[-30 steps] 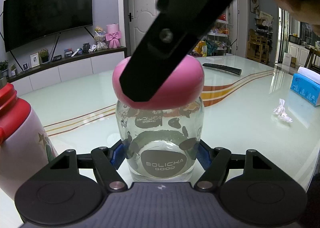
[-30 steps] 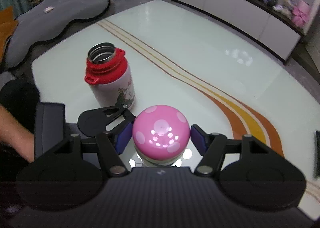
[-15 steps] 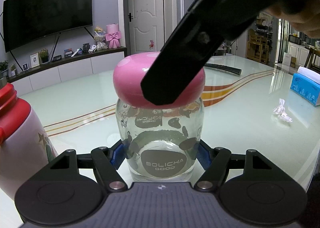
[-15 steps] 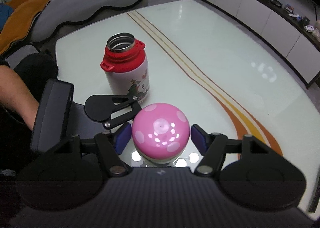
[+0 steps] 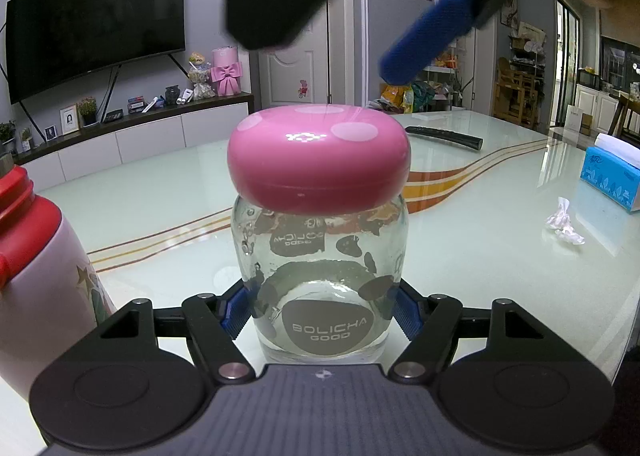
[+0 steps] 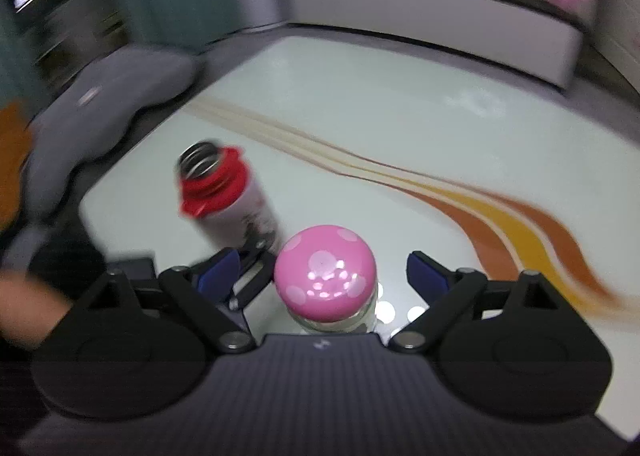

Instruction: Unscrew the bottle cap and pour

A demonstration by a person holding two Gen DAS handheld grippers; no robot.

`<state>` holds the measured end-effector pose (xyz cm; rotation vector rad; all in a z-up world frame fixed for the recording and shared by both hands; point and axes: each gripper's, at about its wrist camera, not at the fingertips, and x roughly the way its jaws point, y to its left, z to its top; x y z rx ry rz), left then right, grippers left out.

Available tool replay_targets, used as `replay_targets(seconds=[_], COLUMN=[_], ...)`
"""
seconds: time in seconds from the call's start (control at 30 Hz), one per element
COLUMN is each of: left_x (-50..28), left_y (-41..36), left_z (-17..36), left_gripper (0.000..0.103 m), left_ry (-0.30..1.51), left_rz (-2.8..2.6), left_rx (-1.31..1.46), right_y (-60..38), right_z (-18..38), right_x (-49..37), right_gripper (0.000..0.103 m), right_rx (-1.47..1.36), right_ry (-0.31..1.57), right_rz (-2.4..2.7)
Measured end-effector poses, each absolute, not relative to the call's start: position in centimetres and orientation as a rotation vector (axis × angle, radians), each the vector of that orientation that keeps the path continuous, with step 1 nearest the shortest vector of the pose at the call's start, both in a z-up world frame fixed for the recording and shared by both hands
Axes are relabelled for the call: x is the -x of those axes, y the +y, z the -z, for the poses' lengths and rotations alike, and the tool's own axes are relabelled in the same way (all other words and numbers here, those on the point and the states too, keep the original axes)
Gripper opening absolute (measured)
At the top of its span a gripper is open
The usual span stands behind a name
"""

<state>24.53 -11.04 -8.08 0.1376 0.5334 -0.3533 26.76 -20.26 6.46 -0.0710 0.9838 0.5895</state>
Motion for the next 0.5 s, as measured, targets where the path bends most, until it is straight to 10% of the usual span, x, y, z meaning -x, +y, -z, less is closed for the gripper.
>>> replay_targets(seconds=[0.5], left_x=[-24.0], left_y=[-11.4], left_z=[8.3], left_gripper=[0.073], left_ry=[0.536], left_rz=[0.353], left_rx=[-0.135], right_y=[-15.2], right_z=[-5.7], right_x=[-26.7], right_gripper=[0.079], right_rx=[0.077], right_ry=[1.041], right_rz=[-0.295])
